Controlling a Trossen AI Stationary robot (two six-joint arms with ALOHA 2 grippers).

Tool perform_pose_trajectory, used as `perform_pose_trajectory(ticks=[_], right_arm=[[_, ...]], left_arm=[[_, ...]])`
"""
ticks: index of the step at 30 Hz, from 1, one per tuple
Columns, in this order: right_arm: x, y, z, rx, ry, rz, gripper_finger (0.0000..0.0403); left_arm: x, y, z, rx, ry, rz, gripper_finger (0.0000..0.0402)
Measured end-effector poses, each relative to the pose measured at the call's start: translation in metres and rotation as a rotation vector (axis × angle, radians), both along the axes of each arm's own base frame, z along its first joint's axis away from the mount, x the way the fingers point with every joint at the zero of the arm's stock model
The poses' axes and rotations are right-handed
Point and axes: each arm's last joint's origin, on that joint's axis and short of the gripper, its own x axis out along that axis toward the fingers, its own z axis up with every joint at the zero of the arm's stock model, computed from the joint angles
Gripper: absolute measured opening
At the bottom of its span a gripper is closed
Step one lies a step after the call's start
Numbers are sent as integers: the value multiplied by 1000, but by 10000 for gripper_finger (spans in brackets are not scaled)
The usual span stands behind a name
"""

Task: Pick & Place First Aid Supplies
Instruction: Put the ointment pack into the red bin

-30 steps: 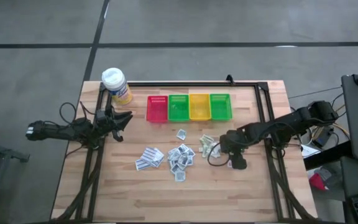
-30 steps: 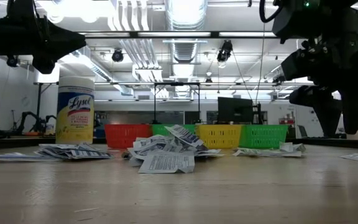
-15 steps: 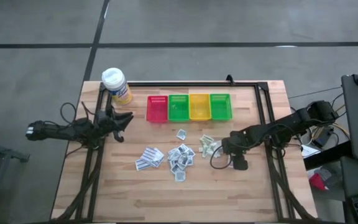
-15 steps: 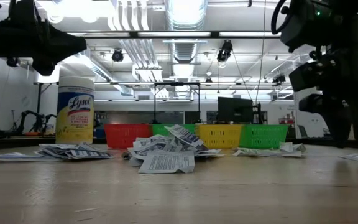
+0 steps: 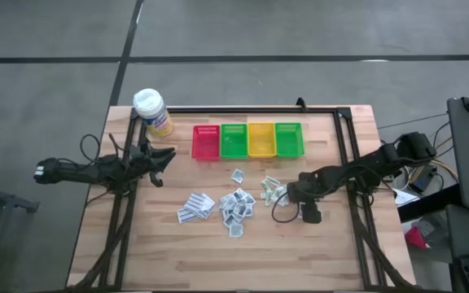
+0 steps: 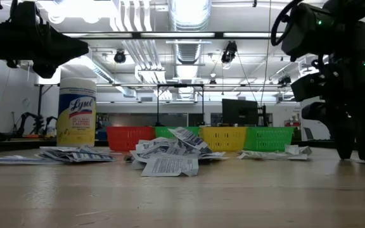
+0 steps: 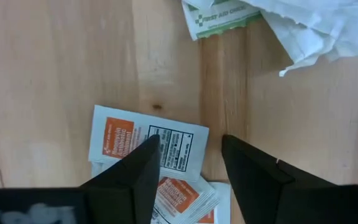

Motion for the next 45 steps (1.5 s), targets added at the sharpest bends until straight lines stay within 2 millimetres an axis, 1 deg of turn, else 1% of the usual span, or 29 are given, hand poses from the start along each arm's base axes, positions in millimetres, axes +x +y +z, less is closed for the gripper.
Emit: perform_pose_trajectory(ticks=[5,8,14,28,42,45], right_arm=[[5,1,-6,-16,44,1,163],[6,1,-5,-17,44,0,150],[6,1,5,-26,-2,-5,119],[5,0,5,-35,4,-6,55],[5,0,5,-39,7,-33,11],[5,0,5,-39,7,-42,9]], left_arm=[[0,0,0,0,0,0,83],[0,0,0,0,0,0,83],[0,0,0,0,-1,0,83],[0,0,0,0,-1,0,83],[0,0,0,0,-1,0,83],[0,0,0,0,-1,0,83]])
